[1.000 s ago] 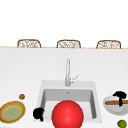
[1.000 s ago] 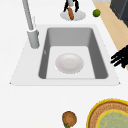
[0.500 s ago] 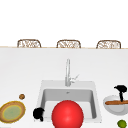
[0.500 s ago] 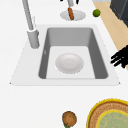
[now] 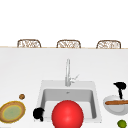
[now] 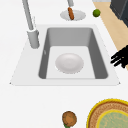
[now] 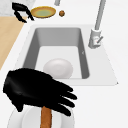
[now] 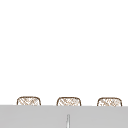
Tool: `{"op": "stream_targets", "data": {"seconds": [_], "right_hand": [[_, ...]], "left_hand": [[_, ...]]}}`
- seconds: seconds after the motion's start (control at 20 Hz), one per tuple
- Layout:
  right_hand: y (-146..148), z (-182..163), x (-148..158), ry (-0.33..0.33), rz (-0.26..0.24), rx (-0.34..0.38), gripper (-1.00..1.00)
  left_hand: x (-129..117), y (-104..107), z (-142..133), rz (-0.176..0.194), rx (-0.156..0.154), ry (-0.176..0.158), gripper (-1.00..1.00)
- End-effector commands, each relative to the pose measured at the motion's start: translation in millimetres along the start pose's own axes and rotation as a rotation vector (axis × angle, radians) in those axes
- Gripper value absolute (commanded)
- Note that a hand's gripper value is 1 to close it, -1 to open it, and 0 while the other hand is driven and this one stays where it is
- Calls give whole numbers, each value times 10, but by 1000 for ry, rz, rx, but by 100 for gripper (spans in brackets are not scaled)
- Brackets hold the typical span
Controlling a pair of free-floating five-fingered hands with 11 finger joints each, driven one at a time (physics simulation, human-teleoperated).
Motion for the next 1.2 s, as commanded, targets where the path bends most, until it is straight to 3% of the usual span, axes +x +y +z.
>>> {"op": "stream_targets", "data": {"seconds": [0.0,0.25,0.6,1.15], "right_hand": [[-235,236,132,13,6,-29,-100],[-393,493,470,48,9,-42,-100],[-479,756,879,46,18,-65,-100],[-318,1352,1488,26,11,-68,-100]], "left_hand": [[0,0,0,0,0,0,0],[0,0,0,0,0,0,0],[0,0,0,0,0,0,0],[0,0,0,0,0,0,0]]}}
